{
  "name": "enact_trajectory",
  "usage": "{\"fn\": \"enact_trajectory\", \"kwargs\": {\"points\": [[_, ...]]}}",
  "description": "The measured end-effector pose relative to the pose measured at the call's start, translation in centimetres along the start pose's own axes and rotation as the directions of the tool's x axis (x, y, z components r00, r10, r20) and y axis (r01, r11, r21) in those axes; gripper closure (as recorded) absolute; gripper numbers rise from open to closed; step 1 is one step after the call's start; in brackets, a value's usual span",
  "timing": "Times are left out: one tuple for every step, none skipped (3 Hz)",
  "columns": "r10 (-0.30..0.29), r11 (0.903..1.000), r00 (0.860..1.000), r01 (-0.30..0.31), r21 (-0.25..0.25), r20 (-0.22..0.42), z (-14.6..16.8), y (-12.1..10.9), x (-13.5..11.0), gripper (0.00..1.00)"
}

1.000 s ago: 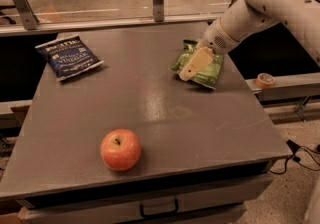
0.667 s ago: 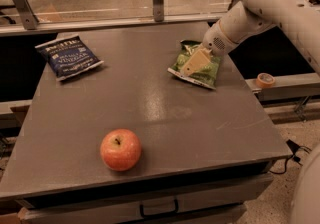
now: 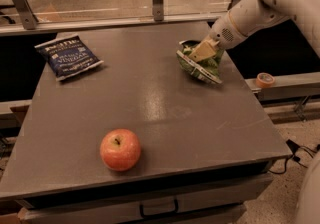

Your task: Move green jalapeno chip bag near blue chip bag

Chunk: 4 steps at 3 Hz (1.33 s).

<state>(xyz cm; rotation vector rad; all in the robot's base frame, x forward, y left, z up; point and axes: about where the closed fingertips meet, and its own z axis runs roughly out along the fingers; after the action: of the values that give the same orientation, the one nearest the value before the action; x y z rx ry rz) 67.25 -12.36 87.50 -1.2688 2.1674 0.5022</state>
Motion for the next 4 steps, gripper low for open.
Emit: {"fn": "enact_trajectory", "kwargs": {"points": [[-0.057, 0.9976, 0.995, 0.053, 0.044, 0.079, -4.2, 0.2, -2.4, 1.0], [-0.079, 0.9966, 0.993, 0.077, 0.03, 0.083, -3.4, 0.7, -3.2, 1.0], [-0.141, 0.9898, 0.986, 0.142, -0.007, 0.094, -1.2, 2.1, -5.2, 1.0], [-0.218, 0.9745, 0.97, 0.222, -0.031, 0.109, 1.0, 3.4, -7.8, 1.0]]}}
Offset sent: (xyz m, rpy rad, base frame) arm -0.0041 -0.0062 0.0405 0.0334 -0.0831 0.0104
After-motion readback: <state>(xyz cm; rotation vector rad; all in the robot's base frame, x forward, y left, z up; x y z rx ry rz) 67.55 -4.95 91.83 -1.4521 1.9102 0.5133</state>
